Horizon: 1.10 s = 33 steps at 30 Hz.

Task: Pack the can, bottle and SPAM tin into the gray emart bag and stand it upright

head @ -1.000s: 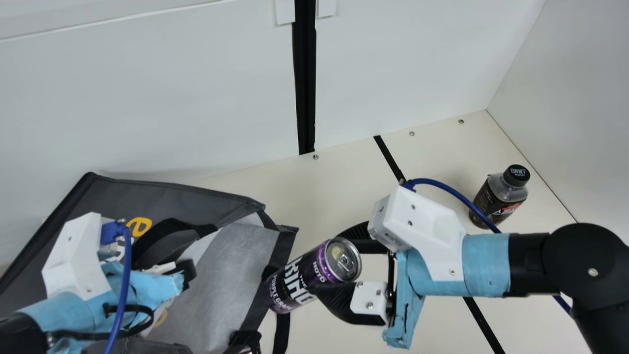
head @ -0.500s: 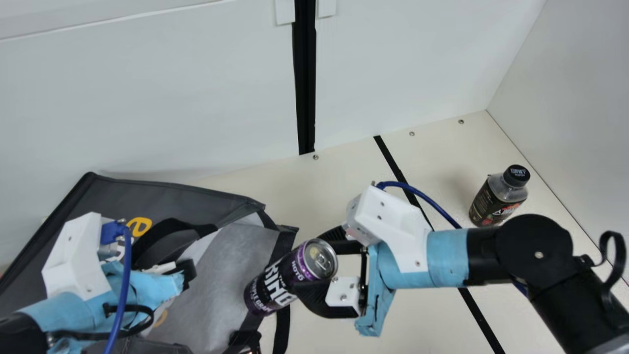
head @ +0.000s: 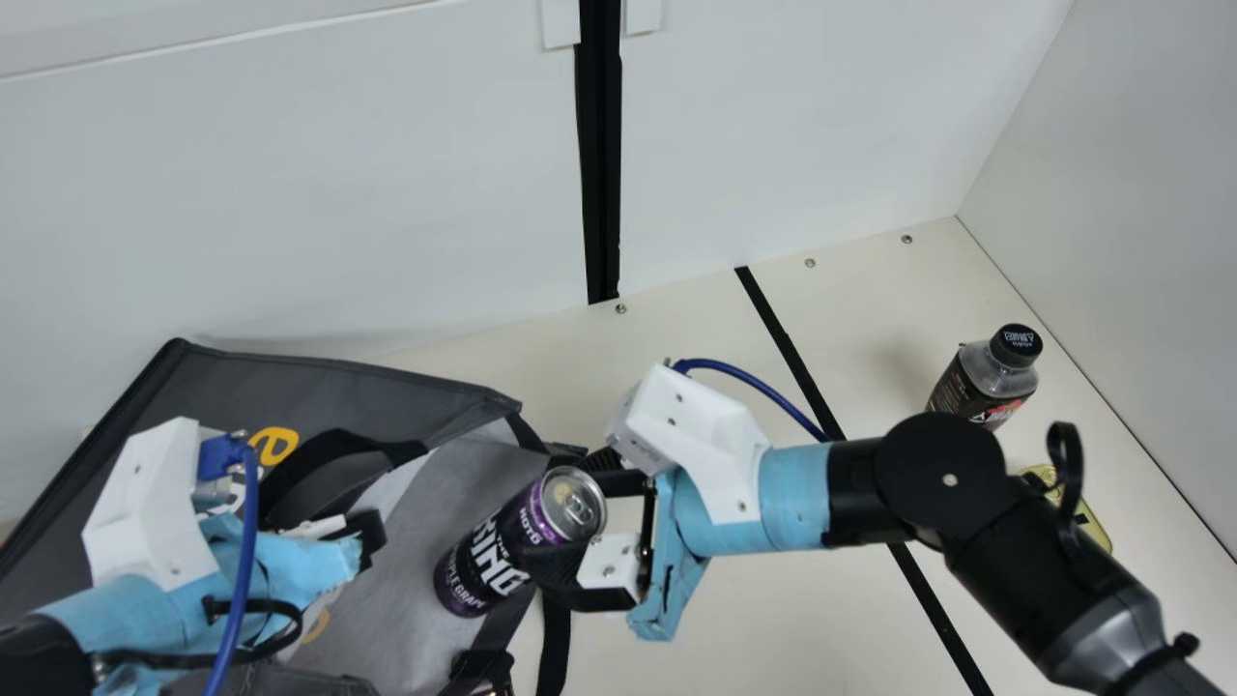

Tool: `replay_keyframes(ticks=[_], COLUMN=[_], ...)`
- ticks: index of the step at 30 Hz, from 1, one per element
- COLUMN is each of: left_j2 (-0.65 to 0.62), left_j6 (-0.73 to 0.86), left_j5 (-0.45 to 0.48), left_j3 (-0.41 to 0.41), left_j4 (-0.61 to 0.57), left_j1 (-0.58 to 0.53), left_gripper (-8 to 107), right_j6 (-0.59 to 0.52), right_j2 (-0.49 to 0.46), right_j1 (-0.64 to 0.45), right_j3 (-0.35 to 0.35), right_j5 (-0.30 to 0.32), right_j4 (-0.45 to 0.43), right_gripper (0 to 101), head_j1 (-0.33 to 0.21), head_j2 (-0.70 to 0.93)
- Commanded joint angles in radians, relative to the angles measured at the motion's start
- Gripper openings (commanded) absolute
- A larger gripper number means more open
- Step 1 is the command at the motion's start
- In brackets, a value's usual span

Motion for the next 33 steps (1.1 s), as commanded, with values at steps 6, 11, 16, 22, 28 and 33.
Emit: replay_keyframes(ticks=[6,11,16,22,28,33], left_j2=[0.0,0.0,0.0,0.0,0.0,0.0], left_j6=[0.0,0.0,0.0,0.0,0.0,0.0], left_j5=[0.0,0.0,0.0,0.0,0.0,0.0], left_j3=[0.0,0.0,0.0,0.0,0.0,0.0], left_j4=[0.0,0.0,0.0,0.0,0.0,0.0], left_j1=[0.0,0.0,0.0,0.0,0.0,0.0], left_gripper=[-8,-8,-8,-8,-8,-8], right_j6=[-0.038,-0.068,-0.096,-0.132,-0.16,-0.173], right_j2=[0.07,0.12,0.17,0.231,0.298,0.35], right_j1=[0.048,0.08,0.113,0.152,0.186,0.215], right_j3=[-0.01,-0.017,-0.026,-0.045,-0.08,-0.119], right_j5=[-0.057,-0.09,-0.114,-0.14,-0.163,-0.182], right_j4=[0.036,0.061,0.083,0.106,0.124,0.128], right_gripper=[0,0,0,0,0,0], head_j1=[-0.023,-0.023,-0.023,-0.023,-0.023,-0.023], head_j2=[-0.001,-0.001,-0.001,-0.001,-0.001,-0.001])
